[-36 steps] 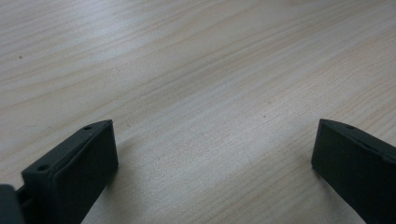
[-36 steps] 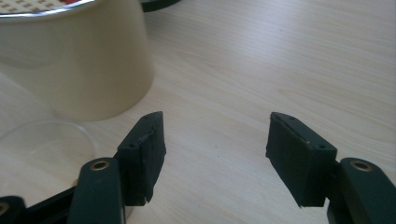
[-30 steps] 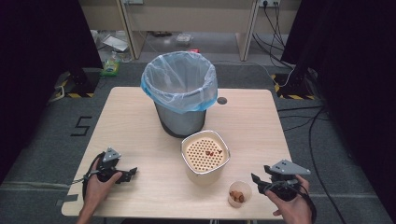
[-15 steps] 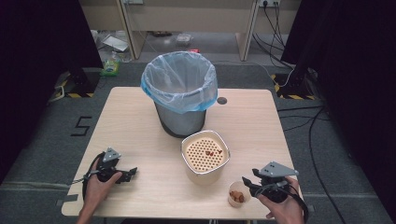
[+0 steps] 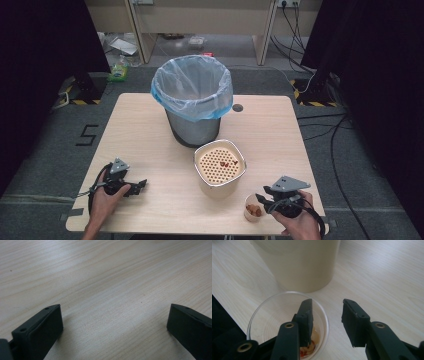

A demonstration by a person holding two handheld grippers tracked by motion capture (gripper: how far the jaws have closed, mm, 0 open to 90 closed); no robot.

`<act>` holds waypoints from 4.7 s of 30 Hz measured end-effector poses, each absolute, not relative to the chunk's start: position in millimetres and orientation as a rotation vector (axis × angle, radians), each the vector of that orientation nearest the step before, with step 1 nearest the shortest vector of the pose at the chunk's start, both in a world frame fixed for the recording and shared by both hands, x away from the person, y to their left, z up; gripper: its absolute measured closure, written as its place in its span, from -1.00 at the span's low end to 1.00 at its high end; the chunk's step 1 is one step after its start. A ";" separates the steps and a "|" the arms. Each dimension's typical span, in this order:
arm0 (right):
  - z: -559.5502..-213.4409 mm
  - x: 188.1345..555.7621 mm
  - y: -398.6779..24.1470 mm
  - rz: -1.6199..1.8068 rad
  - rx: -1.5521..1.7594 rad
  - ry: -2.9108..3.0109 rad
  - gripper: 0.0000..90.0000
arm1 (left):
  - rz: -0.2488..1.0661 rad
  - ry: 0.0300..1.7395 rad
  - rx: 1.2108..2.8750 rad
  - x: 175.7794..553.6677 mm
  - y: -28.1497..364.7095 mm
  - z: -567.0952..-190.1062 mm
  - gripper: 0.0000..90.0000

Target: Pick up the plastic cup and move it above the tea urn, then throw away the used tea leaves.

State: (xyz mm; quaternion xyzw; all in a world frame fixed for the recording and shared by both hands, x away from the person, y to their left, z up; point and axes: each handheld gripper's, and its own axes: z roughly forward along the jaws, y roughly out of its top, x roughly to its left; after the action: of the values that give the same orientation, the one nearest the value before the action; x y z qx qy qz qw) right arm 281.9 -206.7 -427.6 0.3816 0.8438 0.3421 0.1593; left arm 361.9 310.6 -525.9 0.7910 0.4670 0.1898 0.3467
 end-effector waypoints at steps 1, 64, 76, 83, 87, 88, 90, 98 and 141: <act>-429.1 282.0 -206.4 0.980 1.089 2.420 0.41 | 0.492 1.211 2.053 361.9 310.6 -525.8 -1.00; -359.4 371.7 -164.3 0.923 0.555 1.893 0.93 | 0.493 1.213 2.053 361.7 310.7 -525.8 -1.00; -362.6 362.8 -124.0 0.805 0.292 1.748 0.93 | 0.493 1.211 2.055 361.7 310.8 -525.8 -1.00; -362.3 354.5 -107.4 0.822 0.210 1.672 0.94 | 0.492 1.210 2.056 361.5 310.9 -525.8 -1.00; -361.6 342.6 -100.5 0.765 0.130 1.593 0.94 | 0.492 1.210 2.056 361.5 311.0 -525.7 -1.00; -362.6 340.7 -98.7 0.747 0.109 1.590 0.94 | 0.492 1.210 2.056 361.5 311.0 -525.8 -1.00; -370.1 340.9 -94.0 0.692 0.072 1.621 0.93 | 0.492 1.210 2.056 361.5 310.9 -525.7 -1.00; -386.6 336.2 -85.3 0.594 -0.038 1.548 0.95 | 0.492 1.210 2.056 361.5 310.9 -525.8 -1.00; -409.4 329.2 -78.2 0.383 -0.221 1.321 0.95 | 0.492 1.210 2.056 361.6 310.9 -525.8 -1.00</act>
State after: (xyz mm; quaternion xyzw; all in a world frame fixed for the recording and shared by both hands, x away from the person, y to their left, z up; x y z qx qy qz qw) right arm 329.2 -78.2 -409.4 -0.1018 0.6084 0.1763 0.7671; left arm 361.6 310.9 -525.8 0.7921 0.4661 0.1897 0.3455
